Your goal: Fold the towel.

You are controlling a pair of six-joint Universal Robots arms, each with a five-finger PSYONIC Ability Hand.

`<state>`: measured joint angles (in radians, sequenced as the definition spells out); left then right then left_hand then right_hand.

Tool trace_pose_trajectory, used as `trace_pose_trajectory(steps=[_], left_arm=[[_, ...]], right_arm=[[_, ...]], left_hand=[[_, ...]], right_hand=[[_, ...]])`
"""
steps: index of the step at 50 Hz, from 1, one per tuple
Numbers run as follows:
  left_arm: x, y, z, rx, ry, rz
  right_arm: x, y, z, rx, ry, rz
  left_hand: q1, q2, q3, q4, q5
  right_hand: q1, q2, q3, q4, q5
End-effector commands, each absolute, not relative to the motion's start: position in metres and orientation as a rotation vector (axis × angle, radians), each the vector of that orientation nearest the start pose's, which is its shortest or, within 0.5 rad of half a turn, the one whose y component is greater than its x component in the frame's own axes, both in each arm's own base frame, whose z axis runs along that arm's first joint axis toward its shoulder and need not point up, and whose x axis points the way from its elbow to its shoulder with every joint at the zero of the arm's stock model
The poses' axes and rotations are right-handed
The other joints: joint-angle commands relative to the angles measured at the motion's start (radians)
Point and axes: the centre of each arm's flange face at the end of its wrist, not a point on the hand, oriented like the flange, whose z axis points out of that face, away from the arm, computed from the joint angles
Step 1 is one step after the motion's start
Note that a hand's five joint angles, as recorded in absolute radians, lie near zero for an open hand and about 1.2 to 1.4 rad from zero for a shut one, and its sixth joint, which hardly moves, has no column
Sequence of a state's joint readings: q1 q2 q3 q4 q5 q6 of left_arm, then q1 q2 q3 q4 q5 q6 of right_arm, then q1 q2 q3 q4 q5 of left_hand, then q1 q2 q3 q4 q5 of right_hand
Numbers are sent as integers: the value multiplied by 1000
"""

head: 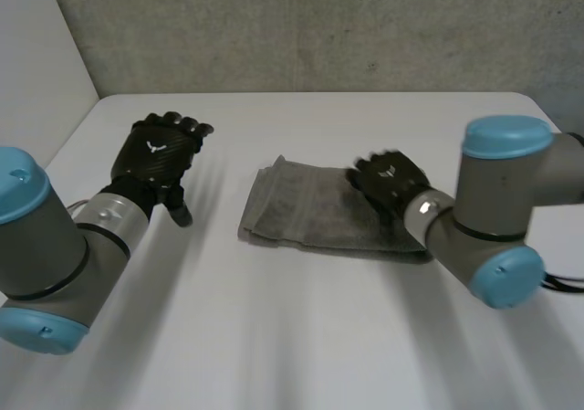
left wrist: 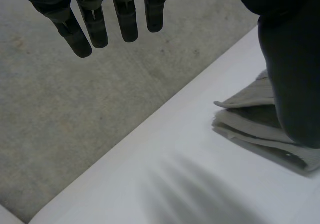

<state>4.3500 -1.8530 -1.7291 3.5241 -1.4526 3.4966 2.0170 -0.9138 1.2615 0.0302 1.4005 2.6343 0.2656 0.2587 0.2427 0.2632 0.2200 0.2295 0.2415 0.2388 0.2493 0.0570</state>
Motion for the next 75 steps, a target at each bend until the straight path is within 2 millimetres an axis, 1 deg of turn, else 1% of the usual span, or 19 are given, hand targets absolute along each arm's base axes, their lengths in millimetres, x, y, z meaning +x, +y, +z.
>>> trace_pose_trajectory(steps=[1, 5, 8, 10, 12, 19, 24, 29, 35, 39, 43, 48, 50, 51, 52, 53, 57, 65, 75], left_arm=[[-263, -270, 196, 987, 2177, -2198], [-265, -268, 194, 997, 2183, -2193], [-265, -267, 193, 1001, 2188, -2188], [-265, -267, 192, 1002, 2190, -2186], [-265, -267, 192, 999, 2193, -2185], [-264, -265, 194, 1000, 2190, -2192], [-266, -263, 195, 1007, 2186, -2198], [-265, -262, 196, 1000, 2189, -2198], [-265, -262, 198, 1004, 2183, -2204], [-265, -263, 200, 999, 2175, -2213], [-265, -262, 199, 998, 2176, -2210], [-265, -262, 199, 998, 2176, -2210], [-265, -262, 199, 998, 2176, -2210], [-265, -262, 199, 999, 2179, -2206], [-265, -262, 199, 999, 2179, -2206], [-264, -262, 198, 998, 2183, -2202], [-265, -262, 197, 1000, 2188, -2200], [-265, -261, 197, 1001, 2191, -2202], [-267, -256, 193, 1022, 2205, -2191]], right_arm=[[261, -294, 122, -1242, 2388, -1535], [255, -297, 116, -1226, 2410, -1537], [255, -301, 115, -1220, 2413, -1565], [251, -310, 119, -1195, 2441, -1645], [249, -316, 124, -1185, 2456, -1714], [248, -332, 151, -1309, 2429, -1972], [270, -330, 175, -1484, 2294, -2101], [314, -304, 191, -1602, 2103, -2133], [333, -305, 204, -1692, 1937, -2169], [355, -294, 196, -1856, 1712, -2131], [387, -260, 176, -2078, 1352, -2031], [396, -244, 146, -2219, 1284, -1920], [395, -248, 143, -2210, 1352, -1929], [391, -257, 142, -2175, 1463, -1959], [391, -257, 142, -2174, 1465, -1959], [388, -264, 144, -2108, 1582, -2002], [358, -292, 164, -1738, 1926, -2091], [272, -322, 181, -1183, 2208, -1960], [212, -331, 150, -1083, 2348, -1762]], left_hand=[[-87, -80, -64, -85, -216], [-87, -80, -64, -85, -216], [-87, -80, -64, -85, -216], [-87, -80, -64, -85, -216], [-87, -80, -64, -85, -216], [-87, -80, -64, -85, -216], [-87, -80, -64, -85, -216], [-87, -80, -64, -85, -216], [-87, -80, -64, -85, -216], [-87, -80, -64, -85, -216], [-87, -80, -64, -85, -216], [-87, -80, -64, -85, -216], [-87, -80, -64, -85, -216], [-87, -80, -64, -85, -216], [-87, -80, -64, -85, -216], [-87, -80, -64, -85, -216], [-87, -80, -64, -85, -216], [-87, -80, -64, -85, -216], [-87, -80, -64, -85, -216]], right_hand=[[-51, -63, -61, -71, -53], [120, 108, 110, 100, 118], [475, 463, 466, 455, 473], [1038, 1026, 1029, 1019, 1036], [1165, 1153, 1156, 1146, 1163], [1167, 1155, 1157, 1147, 1165], [1167, 1155, 1157, 1147, 1165], [1167, 1155, 1157, 1147, 1165], [1167, 1155, 1157, 1147, 1165], [1167, 1155, 1157, 1147, 1165], [1167, 1155, 1157, 1147, 1165], [1167, 1155, 1157, 1147, 1165], [1167, 1155, 1157, 1147, 1165], [854, 842, 845, 834, 852], [851, 839, 841, 831, 849], [598, 586, 589, 578, 596], [276, 264, 267, 257, 274], [290, 278, 281, 270, 288], [293, 281, 284, 273, 291]])
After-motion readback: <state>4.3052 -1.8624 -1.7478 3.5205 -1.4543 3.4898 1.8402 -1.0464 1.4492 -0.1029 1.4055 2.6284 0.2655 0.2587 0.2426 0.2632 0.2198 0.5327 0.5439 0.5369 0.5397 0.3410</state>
